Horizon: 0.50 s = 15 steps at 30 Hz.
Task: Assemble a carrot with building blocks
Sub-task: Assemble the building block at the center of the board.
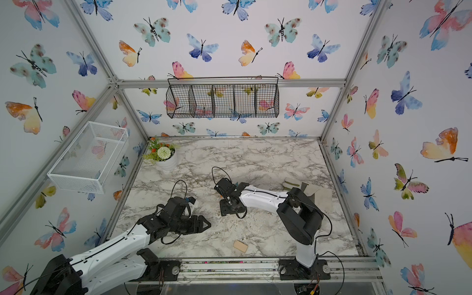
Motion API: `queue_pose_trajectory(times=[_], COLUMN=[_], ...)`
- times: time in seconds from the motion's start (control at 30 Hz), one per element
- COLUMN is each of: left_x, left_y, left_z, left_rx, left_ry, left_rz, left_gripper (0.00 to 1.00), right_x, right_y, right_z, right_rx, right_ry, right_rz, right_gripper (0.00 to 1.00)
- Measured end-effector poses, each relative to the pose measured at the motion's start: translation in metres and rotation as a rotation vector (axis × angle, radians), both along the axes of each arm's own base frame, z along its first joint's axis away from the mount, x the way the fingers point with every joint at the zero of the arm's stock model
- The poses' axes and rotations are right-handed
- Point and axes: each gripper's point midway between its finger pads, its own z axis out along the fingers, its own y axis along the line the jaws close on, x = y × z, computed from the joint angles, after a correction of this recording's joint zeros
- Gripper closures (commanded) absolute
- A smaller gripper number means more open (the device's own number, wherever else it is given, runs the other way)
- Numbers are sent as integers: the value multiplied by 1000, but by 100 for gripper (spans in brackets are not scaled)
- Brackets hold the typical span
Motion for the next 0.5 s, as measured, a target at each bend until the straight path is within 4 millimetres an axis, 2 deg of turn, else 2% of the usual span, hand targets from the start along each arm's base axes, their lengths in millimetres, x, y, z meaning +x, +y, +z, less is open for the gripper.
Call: queue_pose_trajectory(times=[0.2, 0.5], left_x=[1, 1], left_y=[1, 1], left_z=[0, -1], left_rx=[-1, 3], left_ry=[-1, -2], left_rz=[6, 1], left_gripper=[26, 26], right_x=[-15, -13], right_y=[-12, -5], right_z=[-16, -16], right_rx=[-16, 13], right_ry=[60, 67], right_rz=[-24, -44], right_gripper=[43, 37])
